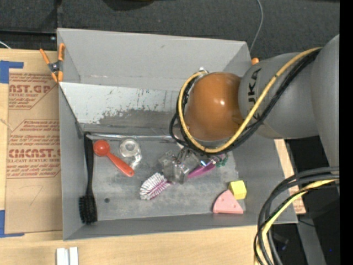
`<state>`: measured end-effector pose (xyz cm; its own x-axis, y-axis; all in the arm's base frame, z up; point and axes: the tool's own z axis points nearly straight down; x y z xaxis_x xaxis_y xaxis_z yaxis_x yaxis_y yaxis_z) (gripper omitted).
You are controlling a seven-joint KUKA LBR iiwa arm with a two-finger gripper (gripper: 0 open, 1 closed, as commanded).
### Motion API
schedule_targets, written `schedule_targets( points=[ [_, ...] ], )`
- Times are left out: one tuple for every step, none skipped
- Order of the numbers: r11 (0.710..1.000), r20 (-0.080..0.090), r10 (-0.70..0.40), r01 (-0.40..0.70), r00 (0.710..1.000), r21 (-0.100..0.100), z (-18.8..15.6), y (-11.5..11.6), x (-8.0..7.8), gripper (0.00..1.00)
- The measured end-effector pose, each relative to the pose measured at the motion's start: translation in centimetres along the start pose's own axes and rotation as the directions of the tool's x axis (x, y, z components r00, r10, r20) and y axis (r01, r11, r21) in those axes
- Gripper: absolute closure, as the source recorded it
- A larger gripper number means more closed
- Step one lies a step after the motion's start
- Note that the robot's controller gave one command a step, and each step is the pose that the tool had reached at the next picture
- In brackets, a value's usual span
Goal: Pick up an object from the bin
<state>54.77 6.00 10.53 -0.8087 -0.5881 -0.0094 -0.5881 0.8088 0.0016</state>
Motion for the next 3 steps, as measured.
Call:
schedule_targets(
  points=[
    [0.998, 0.004, 0.059, -0.059, 0.998, 0.003, 1.6, -0.5, 3.5, 1.0],
    [0.999, 0.004, 0.039, -0.039, 0.999, 0.003, 2.0, 0.7, 4.7, 1.0],
    [0.987, 0.003, 0.158, -0.158, 0.987, 0.0, 2.2, 0.0, 4.0, 0.0]
  ],
)
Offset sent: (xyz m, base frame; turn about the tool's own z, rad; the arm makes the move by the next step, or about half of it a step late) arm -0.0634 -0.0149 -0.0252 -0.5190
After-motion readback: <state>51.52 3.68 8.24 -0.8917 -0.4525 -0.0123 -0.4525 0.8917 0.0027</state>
